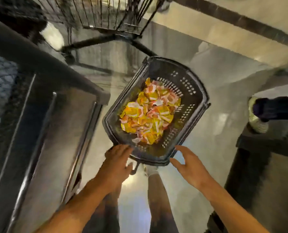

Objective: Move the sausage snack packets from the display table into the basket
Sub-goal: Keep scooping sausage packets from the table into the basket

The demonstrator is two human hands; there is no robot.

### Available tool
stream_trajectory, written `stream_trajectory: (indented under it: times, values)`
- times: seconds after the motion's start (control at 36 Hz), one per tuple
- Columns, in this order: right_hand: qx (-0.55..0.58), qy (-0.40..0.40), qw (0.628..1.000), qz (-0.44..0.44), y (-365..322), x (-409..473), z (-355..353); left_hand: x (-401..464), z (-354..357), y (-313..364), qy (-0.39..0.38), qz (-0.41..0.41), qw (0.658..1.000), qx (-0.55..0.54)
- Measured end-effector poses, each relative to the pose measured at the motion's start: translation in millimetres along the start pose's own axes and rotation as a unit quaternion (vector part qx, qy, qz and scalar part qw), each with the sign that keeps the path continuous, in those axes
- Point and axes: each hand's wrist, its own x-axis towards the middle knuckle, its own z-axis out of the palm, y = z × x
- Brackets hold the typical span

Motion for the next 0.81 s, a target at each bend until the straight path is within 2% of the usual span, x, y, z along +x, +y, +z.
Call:
stream_trajectory:
  times: [0.14, 0.31, 0.39, 0.47, 0.58, 0.67, 0.81]
  values:
    - [-0.010, -0.020, 1.000, -0.016, 16.9, 87.2, 42.1, 81.0, 27.3, -31.2, -0.035, 0.024, 0.999, 0.007]
    - [0.007, -0.003, 1.000, -0.026, 29.4, 181.4, 87.4, 162.7, 46.7, -55.6, -0.025, 0.037, 0.999, 0.009]
    - [0.085, 0.043, 0.995, 0.027, 32.3, 218.4, 109.8, 189.3, 56.6, -63.5, -0.009, 0.035, 0.999, 0.016]
    - [0.114, 0.073, 0.985, 0.109, 36.2, 246.7, 126.8, 206.4, 71.6, -73.8, -0.014, 0.030, 0.999, 0.025]
    - [0.159, 0.051, 0.968, 0.185, 42.7, 278.4, 140.3, 216.1, 90.3, -83.2, -0.017, 0.053, 0.995, 0.082]
    - [0.154, 0.074, 0.955, 0.240, 42.6, 295.0, 140.8, 221.9, 95.6, -84.9, -0.014, 0.057, 0.993, 0.099]
    - [0.181, 0.012, 0.952, 0.245, 42.2, 300.7, 135.2, 228.5, 86.7, -81.6, -0.010, 0.039, 0.997, 0.073]
